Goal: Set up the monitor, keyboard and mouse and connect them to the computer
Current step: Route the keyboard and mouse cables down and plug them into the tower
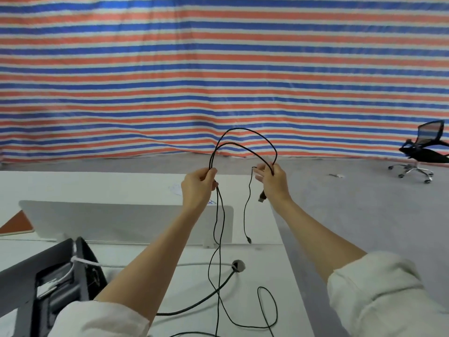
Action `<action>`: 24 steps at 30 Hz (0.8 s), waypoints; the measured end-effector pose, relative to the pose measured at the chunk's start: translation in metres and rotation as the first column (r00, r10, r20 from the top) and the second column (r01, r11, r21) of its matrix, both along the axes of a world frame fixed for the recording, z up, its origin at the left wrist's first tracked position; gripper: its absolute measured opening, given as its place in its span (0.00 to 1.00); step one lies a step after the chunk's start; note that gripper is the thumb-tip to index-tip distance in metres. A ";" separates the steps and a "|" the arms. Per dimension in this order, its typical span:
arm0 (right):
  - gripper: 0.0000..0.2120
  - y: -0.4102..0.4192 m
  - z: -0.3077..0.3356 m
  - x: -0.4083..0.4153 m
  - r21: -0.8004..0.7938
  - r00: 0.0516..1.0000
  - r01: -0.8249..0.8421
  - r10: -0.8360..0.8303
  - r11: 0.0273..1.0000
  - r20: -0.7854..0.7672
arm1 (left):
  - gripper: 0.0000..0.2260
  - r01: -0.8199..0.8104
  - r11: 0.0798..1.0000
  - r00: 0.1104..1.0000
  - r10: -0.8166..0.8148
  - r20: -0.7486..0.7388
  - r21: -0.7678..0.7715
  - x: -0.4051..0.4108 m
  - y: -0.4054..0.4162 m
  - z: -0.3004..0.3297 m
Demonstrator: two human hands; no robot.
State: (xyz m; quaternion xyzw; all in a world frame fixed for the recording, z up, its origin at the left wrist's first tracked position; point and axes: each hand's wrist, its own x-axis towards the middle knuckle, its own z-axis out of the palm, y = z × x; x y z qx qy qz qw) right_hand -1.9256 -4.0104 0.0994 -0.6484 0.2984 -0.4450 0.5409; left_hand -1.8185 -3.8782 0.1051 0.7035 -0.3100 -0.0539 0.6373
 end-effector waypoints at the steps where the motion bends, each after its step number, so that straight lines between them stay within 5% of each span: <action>1: 0.12 0.000 -0.006 0.000 0.012 1.000 -0.010 0.010 1.000 -0.008 | 0.10 0.001 1.000 1.000 -0.001 -0.007 0.006 0.001 0.000 -0.003; 18: 0.13 0.000 -0.022 0.003 0.004 0.999 -0.042 0.043 0.999 -0.014 | 0.08 0.001 0.999 0.999 0.001 -0.045 0.037 0.012 0.001 -0.030; 24: 0.10 -0.003 -0.043 -0.003 -0.015 0.963 -0.035 0.030 0.999 -0.268 | 0.16 -0.018 0.985 0.995 0.001 0.100 0.170 0.018 0.002 -0.046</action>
